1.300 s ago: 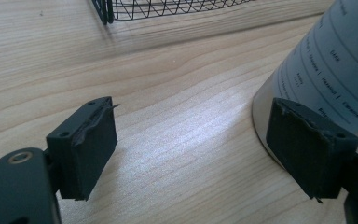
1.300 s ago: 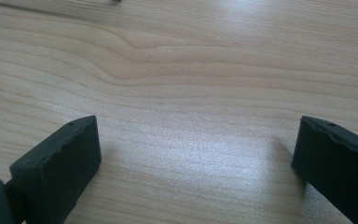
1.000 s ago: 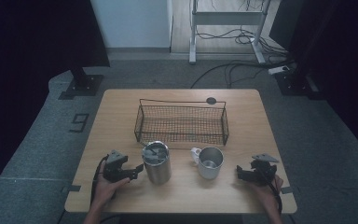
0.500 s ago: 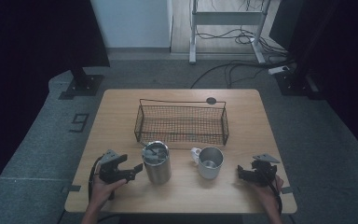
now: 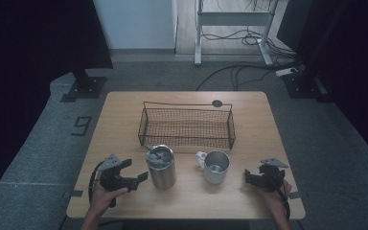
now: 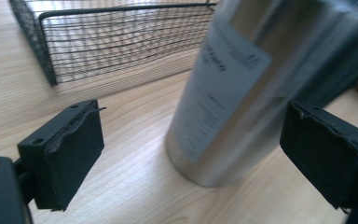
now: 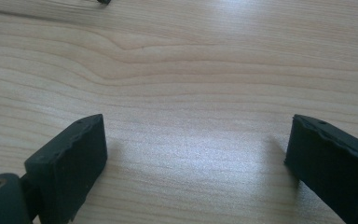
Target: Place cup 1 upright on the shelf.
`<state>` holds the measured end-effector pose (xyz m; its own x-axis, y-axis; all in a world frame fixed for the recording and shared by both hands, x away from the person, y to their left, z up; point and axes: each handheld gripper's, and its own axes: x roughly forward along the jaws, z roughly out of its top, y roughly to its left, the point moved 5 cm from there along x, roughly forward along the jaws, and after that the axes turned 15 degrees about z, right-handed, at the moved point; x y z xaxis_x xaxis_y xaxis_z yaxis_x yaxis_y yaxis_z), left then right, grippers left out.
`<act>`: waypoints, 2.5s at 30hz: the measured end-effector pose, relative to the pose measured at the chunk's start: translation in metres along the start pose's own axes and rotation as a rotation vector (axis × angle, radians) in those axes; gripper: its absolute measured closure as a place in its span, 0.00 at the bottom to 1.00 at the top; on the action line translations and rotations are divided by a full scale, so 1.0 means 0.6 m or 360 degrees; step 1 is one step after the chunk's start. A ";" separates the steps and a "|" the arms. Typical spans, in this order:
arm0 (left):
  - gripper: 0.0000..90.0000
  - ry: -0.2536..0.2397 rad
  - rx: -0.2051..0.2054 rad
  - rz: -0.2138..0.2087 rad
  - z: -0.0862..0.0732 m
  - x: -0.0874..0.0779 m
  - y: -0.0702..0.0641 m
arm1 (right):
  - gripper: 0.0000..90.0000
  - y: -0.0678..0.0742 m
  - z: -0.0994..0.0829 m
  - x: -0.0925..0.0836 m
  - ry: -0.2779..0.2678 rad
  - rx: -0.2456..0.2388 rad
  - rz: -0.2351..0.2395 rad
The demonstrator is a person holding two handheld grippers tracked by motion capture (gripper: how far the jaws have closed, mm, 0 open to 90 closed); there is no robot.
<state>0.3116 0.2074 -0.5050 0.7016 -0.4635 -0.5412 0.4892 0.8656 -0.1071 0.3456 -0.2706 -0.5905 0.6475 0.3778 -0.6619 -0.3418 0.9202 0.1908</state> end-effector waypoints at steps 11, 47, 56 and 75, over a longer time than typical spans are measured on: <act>0.03 -0.0015 0.0081 -0.0079 0.006 0.000 -0.028 | 0.06 0.000 0.000 0.000 -0.0002 0.0001 -0.0003; 0.00 -0.0033 0.0164 -0.0049 0.023 0.067 -0.086 | 0.07 -0.001 0.000 -0.001 -0.0011 0.0007 -0.0011; 0.00 -0.0073 0.0184 -0.0040 0.025 0.079 -0.090 | 0.07 -0.001 0.000 -0.001 -0.0012 0.0007 -0.0011; 0.02 -0.0153 0.0234 -0.0005 0.028 0.080 -0.094 | 0.07 -0.001 0.000 -0.001 -0.0012 0.0007 -0.0012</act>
<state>0.3265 0.1333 -0.5109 0.7428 -0.4884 -0.4579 0.5572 0.8302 0.0184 0.3455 -0.2713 -0.5903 0.6553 0.3716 -0.6577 -0.3337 0.9235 0.1892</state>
